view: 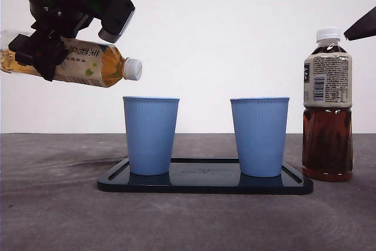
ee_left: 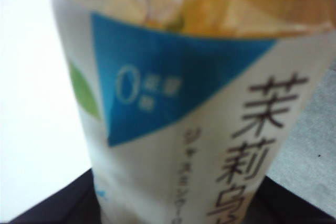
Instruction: Pour the drink into the cup
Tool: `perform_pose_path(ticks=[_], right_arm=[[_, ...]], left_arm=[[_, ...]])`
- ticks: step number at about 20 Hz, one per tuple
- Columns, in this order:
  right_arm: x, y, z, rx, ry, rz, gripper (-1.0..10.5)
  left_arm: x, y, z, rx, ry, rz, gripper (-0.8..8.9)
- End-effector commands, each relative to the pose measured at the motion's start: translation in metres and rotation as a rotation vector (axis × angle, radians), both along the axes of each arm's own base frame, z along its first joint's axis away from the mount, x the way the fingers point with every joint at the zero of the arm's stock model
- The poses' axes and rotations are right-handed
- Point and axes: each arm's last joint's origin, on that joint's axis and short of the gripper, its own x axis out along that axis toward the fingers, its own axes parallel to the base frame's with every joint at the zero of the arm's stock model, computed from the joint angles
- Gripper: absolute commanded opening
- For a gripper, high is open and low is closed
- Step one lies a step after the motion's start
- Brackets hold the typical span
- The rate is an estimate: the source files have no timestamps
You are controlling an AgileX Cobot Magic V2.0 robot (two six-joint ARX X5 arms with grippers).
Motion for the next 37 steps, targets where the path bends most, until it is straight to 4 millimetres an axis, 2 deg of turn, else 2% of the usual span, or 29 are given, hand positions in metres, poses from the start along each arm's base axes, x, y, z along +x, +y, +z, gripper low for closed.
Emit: perform_pose_path(ticks=[1,3,8,13,16,19,22,28,33,37], right_arm=[[0.000,0.001,0.005,0.001,-0.022,0.014,4.2],[0.000,0.001,0.005,0.001,-0.022,0.014,4.2],[0.000,0.001,0.005,0.001,-0.022,0.014,4.2],[0.000,0.001,0.005,0.001,-0.021,0.014,4.2],[0.000,0.001,0.005,0.001,-0.020,0.013,4.2],[0.000,0.001,0.005,0.000,-0.018,0.009,4.2],[0.000,0.001,0.005,0.000,-0.018,0.009,4.2],[0.000,0.001,0.005,-0.001,-0.021,0.005,4.2],[0.000,0.001,0.005,-0.001,-0.018,0.001,4.2],[0.000,0.001,0.005,-0.001,-0.018,0.001,4.2]], left_arm=[[0.004,-0.006,0.010,-0.018,-0.053,0.007,2.11],[0.004,-0.006,0.010,-0.052,-0.069,0.031,2.11],[0.001,-0.003,0.015,-0.284,-0.140,0.145,2.11],[-0.013,0.018,0.046,-0.805,-0.162,0.242,2.11],[-0.020,0.041,0.066,-1.142,-0.163,0.334,2.11],[-0.019,0.064,0.073,-1.409,-0.160,0.382,2.12],[-0.020,0.075,0.057,-1.535,-0.204,0.401,2.11],[-0.030,0.078,-0.006,-1.767,-0.284,0.350,2.11],[-0.030,0.079,-0.042,-1.820,-0.314,0.332,2.11],[-0.019,0.075,-0.066,-1.806,-0.298,0.353,2.11]])
